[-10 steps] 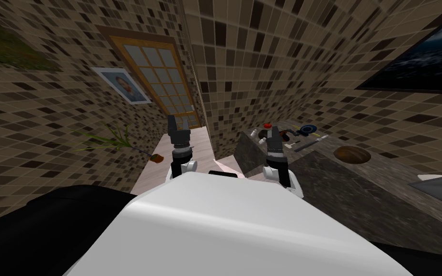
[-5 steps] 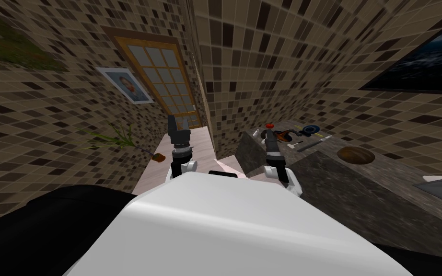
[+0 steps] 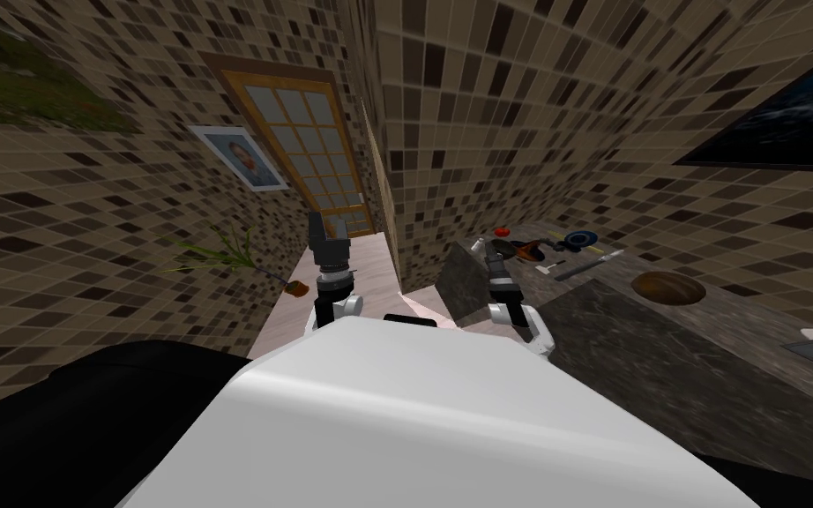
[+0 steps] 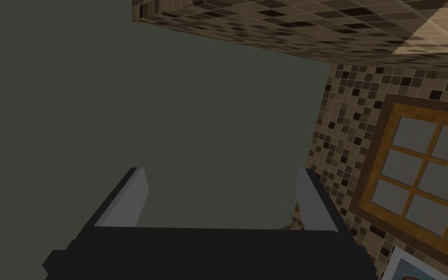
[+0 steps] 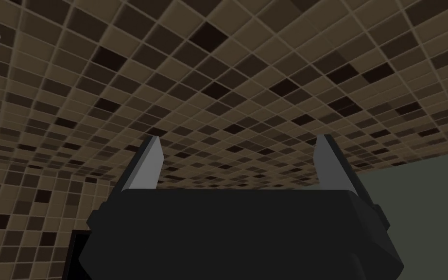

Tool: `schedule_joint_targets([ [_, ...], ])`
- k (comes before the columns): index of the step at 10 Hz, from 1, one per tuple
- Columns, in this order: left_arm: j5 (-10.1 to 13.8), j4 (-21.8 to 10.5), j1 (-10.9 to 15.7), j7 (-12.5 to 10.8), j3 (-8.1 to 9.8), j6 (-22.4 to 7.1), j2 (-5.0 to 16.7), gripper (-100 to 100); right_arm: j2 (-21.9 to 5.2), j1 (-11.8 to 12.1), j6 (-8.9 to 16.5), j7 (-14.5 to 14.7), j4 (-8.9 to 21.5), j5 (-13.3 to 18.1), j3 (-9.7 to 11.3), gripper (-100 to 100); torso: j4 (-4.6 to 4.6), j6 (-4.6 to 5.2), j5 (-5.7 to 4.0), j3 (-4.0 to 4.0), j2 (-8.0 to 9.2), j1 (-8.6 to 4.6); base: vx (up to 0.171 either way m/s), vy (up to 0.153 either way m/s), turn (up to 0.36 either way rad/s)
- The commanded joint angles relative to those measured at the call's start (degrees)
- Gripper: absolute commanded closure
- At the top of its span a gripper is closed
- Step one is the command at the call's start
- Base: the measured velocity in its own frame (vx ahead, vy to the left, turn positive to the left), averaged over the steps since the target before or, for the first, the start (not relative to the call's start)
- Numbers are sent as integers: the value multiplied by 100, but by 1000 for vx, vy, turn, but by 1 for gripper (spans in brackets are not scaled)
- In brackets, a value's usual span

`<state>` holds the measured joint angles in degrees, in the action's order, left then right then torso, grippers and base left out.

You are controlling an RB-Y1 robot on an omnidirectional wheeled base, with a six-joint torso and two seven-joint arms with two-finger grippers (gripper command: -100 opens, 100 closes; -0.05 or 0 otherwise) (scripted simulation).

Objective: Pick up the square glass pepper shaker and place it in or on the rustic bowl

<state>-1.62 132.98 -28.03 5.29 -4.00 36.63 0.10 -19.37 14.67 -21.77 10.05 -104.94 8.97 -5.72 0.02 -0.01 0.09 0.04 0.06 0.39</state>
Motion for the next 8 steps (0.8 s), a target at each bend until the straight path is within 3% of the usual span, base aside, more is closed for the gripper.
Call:
schedule_joint_targets([
  [1,0,0,0,0,0,0,0,0,-99,-6,119,-9,206,49,-41,-100,0,0,0,0,0,0,-7,86,11],
  [6,0,0,-1,0,1,0,1,0,-520,-372,498,-3,1075,351,-178,-100,-1,2,-3,-4,-6,-16,0,74,32],
  [8,0,0,-1,0,1,0,1,0,-520,-372,498,-3,1218,351,-178,-100,-2,2,-3,-5,-8,-17,3,42,10],
])
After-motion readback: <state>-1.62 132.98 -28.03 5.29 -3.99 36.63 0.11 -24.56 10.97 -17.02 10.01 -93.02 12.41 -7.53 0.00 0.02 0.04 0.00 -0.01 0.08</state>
